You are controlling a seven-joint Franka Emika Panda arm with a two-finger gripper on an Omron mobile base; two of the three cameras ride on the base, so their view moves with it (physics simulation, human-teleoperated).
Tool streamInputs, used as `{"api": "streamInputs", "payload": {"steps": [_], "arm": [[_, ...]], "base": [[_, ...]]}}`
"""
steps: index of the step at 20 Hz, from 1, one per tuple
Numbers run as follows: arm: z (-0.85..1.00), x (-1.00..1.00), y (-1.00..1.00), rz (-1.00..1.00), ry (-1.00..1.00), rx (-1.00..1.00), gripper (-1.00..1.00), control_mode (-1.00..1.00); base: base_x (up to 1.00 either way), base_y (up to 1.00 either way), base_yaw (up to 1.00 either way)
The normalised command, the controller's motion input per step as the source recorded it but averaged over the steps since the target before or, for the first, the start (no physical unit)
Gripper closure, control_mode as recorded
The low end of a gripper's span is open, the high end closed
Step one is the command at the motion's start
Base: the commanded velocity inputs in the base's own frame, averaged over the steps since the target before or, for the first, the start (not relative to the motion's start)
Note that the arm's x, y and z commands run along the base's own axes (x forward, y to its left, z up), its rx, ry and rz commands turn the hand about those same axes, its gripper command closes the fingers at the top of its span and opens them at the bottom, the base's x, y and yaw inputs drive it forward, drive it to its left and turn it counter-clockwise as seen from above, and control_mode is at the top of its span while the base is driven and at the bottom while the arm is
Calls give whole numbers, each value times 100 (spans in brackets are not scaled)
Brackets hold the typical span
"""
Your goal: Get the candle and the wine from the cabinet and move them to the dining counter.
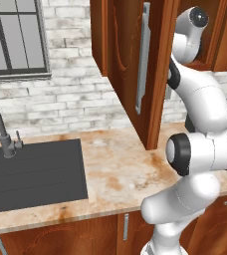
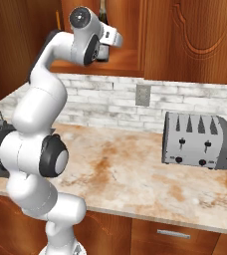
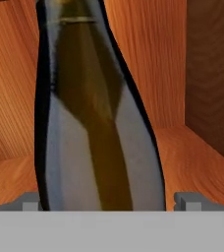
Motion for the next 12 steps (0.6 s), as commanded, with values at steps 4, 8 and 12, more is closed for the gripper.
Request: {"api": "streamInputs", "payload": {"steps": [4, 8, 12], "arm": [[0, 8, -1, 0, 2, 0, -100, -100], [0, -1, -2, 0, 0, 0, 100, -100], [0, -30, -17, 0, -1, 0, 100, -100]], "base": [[0, 0, 0], [0, 0, 0], [0, 0, 0]]}}
